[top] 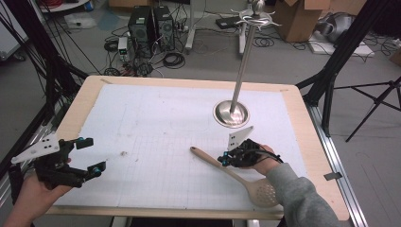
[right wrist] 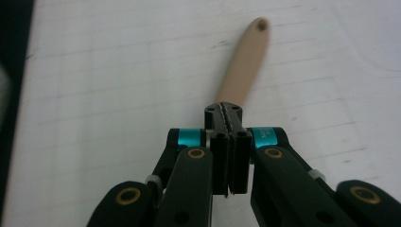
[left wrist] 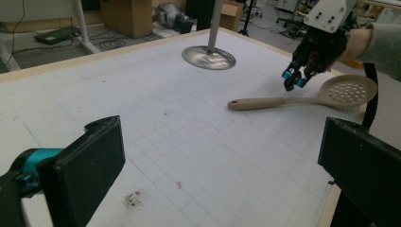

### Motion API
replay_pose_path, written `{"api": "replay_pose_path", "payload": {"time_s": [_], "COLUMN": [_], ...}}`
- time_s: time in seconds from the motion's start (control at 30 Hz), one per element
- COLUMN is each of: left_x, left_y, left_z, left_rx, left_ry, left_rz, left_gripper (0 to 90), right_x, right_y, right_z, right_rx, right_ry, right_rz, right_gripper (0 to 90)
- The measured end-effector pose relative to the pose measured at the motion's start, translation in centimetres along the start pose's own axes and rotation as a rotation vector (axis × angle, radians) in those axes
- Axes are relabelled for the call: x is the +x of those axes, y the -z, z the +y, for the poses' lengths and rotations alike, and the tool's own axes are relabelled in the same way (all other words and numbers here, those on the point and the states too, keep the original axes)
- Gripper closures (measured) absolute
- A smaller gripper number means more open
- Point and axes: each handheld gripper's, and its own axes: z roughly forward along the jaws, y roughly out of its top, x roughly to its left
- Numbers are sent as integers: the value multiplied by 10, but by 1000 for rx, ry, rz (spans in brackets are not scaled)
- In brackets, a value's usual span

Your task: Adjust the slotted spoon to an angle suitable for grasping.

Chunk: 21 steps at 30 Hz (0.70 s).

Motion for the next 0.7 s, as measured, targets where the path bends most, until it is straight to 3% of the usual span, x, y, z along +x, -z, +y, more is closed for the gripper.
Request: {"api": "replay_pose_path", "payload": {"time_s": [0.27,0.43,0.7], "left_x": [0,0,0], "left_y": [-2,-4,-9], "left_z": [0,0,0], "left_rx": [4,6,18], "left_ry": [-4,-1,-4], "left_rz": [-4,-5,-16], "left_gripper": [19,19,18], "right_x": [17,19,25], "right_y": [6,14,19], "right_z": [-19,-30,-45], "right_rx": [112,123,92], "right_ry": [40,27,1], "right_rz": [81,106,111], "right_gripper": [900,900,900]}}
